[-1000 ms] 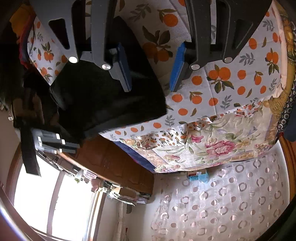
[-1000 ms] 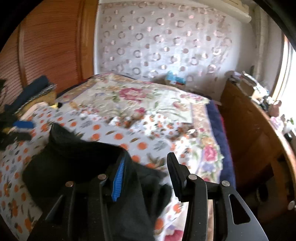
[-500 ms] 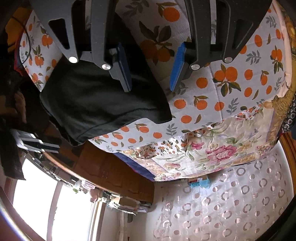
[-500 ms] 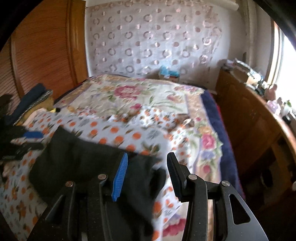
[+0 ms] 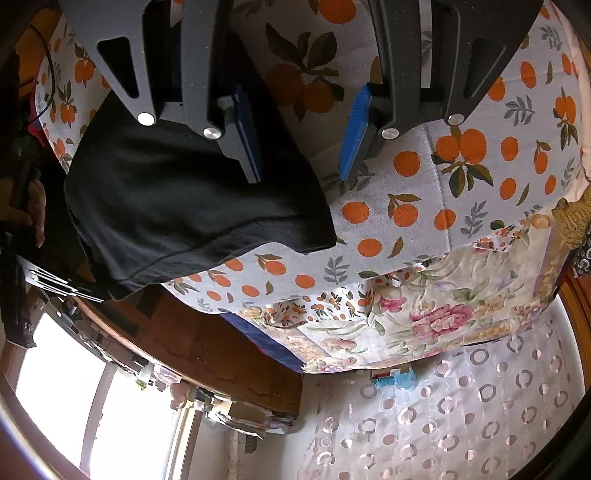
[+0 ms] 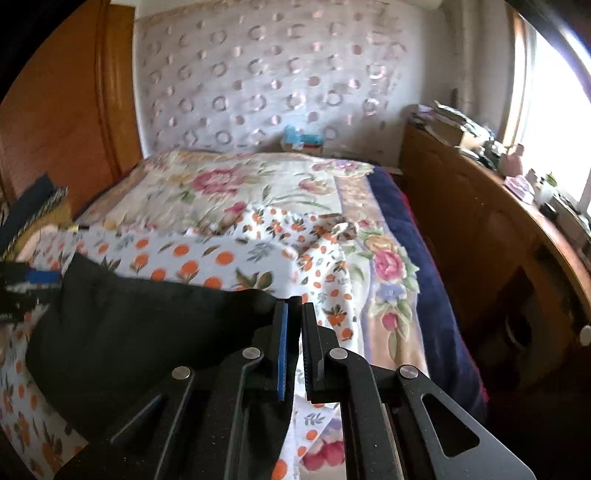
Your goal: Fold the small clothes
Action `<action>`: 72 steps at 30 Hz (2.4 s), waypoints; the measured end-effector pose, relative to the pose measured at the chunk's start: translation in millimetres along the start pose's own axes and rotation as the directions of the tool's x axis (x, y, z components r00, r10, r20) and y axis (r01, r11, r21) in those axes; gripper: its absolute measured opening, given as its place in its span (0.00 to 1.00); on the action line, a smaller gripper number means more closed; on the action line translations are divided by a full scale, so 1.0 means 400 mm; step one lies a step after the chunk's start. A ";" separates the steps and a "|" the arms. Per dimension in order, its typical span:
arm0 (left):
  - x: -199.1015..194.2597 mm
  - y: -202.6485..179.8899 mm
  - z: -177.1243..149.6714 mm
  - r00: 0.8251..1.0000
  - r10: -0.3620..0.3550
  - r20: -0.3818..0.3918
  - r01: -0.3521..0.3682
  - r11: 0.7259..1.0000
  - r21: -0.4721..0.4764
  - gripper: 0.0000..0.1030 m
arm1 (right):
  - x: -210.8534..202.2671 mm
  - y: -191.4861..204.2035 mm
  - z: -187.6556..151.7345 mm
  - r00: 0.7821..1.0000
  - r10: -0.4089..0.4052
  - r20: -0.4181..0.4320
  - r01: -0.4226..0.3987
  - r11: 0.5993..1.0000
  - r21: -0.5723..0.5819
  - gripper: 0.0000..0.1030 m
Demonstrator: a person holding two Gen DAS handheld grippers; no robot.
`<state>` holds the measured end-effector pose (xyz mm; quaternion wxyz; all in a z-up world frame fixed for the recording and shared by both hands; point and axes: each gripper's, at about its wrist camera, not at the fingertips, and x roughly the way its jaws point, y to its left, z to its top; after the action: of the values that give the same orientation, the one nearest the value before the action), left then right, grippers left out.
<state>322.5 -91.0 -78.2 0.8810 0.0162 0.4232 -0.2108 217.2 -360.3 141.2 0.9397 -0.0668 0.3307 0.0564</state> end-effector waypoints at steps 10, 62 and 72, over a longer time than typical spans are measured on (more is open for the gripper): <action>0.058 0.001 0.013 0.998 -0.048 -0.040 0.046 0.999 -0.028 0.44 | 0.040 0.017 -0.078 0.989 0.141 -0.041 -0.139 0.989 0.060 0.64; -0.478 0.180 -0.062 0.922 0.129 0.365 -0.100 0.990 -0.097 0.15 | 0.028 0.337 0.141 0.864 0.483 0.145 -0.450 0.868 -0.213 0.12; -0.613 0.381 -0.153 0.848 0.305 0.434 -0.210 0.944 -0.253 0.15 | 0.138 0.595 0.333 0.805 0.581 0.116 -0.485 0.759 -0.434 0.12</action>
<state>200.3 148.2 44.1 0.9742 -0.0652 0.2112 -0.0452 305.9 -100.9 188.3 0.8851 -0.1439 0.2001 0.3947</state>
